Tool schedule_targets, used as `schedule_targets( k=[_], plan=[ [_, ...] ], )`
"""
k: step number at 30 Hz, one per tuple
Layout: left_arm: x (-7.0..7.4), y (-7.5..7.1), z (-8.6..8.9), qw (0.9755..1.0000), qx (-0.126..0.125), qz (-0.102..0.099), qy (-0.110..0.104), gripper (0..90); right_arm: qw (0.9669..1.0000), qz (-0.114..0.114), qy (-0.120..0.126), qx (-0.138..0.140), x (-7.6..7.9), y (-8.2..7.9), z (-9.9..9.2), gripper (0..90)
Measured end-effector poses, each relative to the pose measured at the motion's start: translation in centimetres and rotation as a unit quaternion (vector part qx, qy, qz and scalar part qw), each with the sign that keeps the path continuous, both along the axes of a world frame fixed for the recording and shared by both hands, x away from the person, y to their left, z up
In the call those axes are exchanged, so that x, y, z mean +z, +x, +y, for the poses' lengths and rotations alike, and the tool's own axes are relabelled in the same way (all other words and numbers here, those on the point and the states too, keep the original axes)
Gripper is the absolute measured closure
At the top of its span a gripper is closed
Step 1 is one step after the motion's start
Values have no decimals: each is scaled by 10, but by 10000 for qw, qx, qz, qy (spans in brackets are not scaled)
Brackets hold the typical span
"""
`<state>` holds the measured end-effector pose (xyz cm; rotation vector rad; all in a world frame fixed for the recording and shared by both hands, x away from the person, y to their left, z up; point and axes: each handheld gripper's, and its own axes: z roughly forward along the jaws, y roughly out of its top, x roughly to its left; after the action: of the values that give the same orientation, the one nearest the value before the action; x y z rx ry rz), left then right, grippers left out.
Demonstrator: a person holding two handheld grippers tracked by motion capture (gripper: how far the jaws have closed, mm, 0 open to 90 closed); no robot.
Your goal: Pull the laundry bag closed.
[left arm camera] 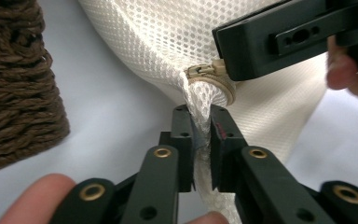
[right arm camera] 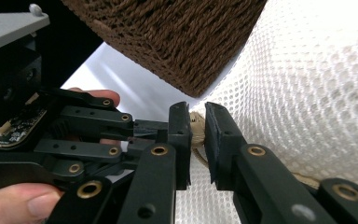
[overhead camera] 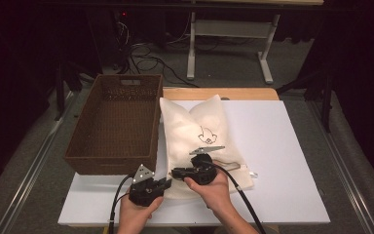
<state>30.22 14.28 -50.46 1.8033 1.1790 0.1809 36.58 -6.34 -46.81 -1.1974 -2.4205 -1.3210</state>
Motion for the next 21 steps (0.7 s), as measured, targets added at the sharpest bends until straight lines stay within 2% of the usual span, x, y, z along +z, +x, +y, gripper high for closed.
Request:
schedule_targets(
  k=[5,7,8,9,10,11,13,15,17,18,20,21],
  plan=[
    [1,3,8,9995,13,88,-300,735,9996,-257,14,84,1,-1,-2,820],
    [0,5,11,9983,-74,159,-552,730,9994,-310,50,116,1,-1,-2,819],
    [0,5,11,9983,-74,159,-552,724,9994,-319,54,112,1,-2,-3,820],
    [1,6,15,9958,-160,187,-878,712,9992,-368,48,115,1,-1,-3,820],
    [1,6,15,9958,-160,187,-878,704,9992,-392,21,116,1,-1,-4,819],
    [3,7,18,9941,-236,188,-1041,692,9992,-377,21,97,1,-2,-5,819],
    [1,9,19,9944,-294,278,-976,685,9993,-361,49,87,0,-2,-6,820],
    [-2,11,16,9958,-195,370,-809,697,9992,-369,90,100,0,-3,-7,819],
    [-3,12,14,9960,-205,371,-784,718,9992,-376,71,130,-1,-3,-7,819],
    [-3,13,14,9959,-223,354,-804,741,9992,-371,73,144,-1,-3,-7,819],
    [-3,13,13,9960,-279,305,-787,854,9993,-343,84,145,-1,-4,-7,819],
    [-2,13,11,9973,-267,248,-633,867,9995,-242,118,165,-2,-2,-8,798]
  ],
)
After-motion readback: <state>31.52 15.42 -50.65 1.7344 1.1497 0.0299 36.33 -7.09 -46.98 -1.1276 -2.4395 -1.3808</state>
